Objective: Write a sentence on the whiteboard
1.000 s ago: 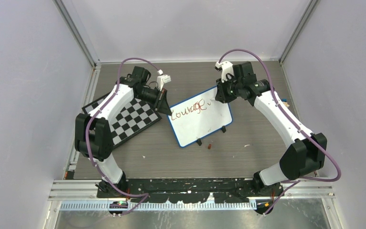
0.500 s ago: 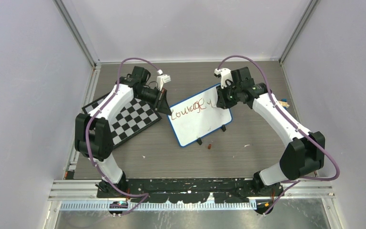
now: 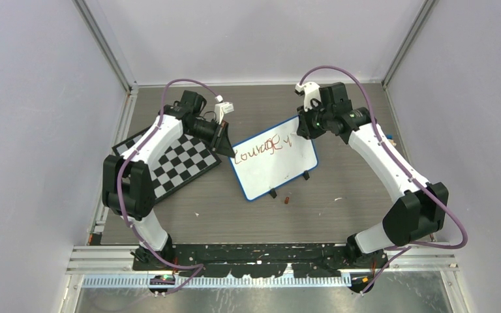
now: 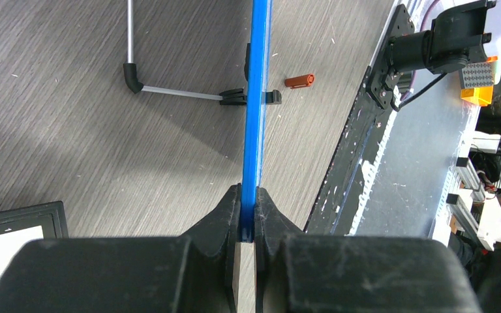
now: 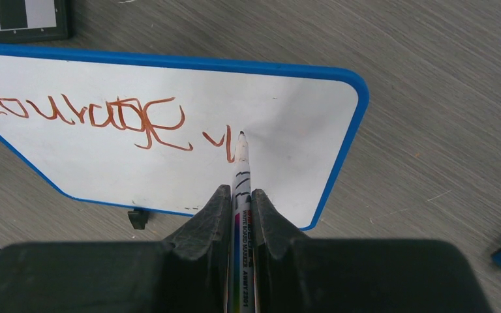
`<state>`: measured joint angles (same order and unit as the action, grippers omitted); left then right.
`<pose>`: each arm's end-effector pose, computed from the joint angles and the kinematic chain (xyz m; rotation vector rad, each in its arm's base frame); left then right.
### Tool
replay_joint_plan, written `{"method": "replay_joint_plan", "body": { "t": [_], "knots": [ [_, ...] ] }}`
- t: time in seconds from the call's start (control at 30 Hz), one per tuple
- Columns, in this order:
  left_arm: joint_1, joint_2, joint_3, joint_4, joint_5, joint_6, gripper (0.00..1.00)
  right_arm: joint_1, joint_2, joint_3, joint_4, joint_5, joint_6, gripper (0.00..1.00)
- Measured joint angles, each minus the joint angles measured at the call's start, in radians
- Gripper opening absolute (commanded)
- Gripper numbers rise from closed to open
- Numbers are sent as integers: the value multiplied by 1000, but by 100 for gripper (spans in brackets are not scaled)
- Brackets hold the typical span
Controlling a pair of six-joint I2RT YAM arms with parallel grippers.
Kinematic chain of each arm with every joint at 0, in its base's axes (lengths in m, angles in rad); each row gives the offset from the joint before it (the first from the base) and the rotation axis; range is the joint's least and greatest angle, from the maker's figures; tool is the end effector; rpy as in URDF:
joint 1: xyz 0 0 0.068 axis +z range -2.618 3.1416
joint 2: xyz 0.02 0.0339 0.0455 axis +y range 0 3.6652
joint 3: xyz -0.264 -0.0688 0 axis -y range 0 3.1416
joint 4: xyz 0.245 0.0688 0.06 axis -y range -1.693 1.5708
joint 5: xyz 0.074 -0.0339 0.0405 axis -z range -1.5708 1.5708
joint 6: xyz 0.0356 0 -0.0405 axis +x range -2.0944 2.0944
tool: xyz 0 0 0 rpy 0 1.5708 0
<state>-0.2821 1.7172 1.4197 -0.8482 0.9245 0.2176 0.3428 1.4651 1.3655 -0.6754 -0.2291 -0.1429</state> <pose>0.3280 -0.1246 0.2733 0.8714 2.3366 -1.2520 0.2982 0.1150 0.3353 -0.6745 2.2508 0.3671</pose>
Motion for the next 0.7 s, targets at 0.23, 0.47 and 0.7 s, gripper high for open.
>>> {"method": "replay_joint_plan", "body": {
  "t": [0.23,0.47,0.7],
  "knots": [
    [0,0,0,0,0,0,0,0,0,7,-7,0,-9,0],
    [-1,0,0,0,0,0,0,-3,0,5,-6,0,-13,0],
    [-1,0,0,0,0,0,0,-3,24,5,-6,0,-13,0]
  ]
}}
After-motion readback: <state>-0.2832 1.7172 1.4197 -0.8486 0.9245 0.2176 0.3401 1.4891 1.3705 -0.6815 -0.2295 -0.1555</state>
